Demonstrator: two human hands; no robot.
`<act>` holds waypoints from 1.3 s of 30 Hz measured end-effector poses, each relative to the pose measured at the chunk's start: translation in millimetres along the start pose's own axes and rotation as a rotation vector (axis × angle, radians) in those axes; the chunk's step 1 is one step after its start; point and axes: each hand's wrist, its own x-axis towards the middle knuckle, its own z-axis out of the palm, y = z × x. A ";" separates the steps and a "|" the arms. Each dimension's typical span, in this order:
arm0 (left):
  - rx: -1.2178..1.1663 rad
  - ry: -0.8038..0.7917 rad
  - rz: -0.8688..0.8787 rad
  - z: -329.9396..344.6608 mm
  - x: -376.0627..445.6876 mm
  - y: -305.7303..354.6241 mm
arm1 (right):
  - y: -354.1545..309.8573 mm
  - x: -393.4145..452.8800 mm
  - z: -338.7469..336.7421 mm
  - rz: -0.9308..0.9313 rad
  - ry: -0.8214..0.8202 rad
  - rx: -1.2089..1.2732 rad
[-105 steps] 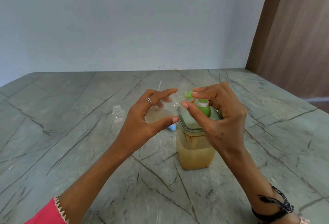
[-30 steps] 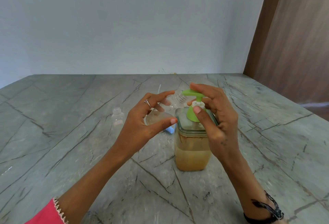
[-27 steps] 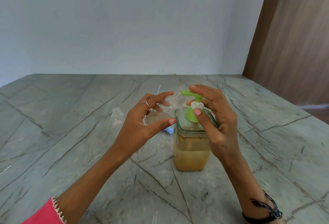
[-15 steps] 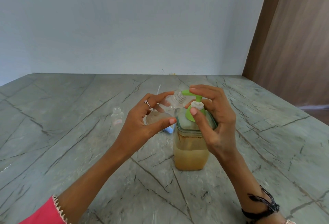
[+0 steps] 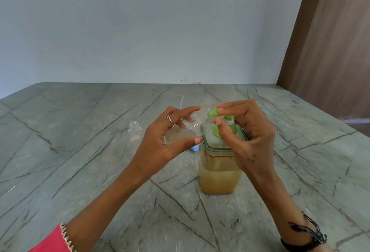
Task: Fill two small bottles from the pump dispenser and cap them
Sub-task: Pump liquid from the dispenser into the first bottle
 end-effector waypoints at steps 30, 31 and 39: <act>-0.029 0.016 -0.013 3.2 0.9 0.9 | -12.9 0.4 0.2 0.298 -0.072 0.239; -0.024 0.019 -0.011 3.1 1.0 0.3 | -13.7 1.0 0.5 0.298 -0.072 0.235; -0.053 0.025 -0.041 2.8 0.7 0.6 | -13.1 -2.0 -0.7 0.274 -0.123 0.227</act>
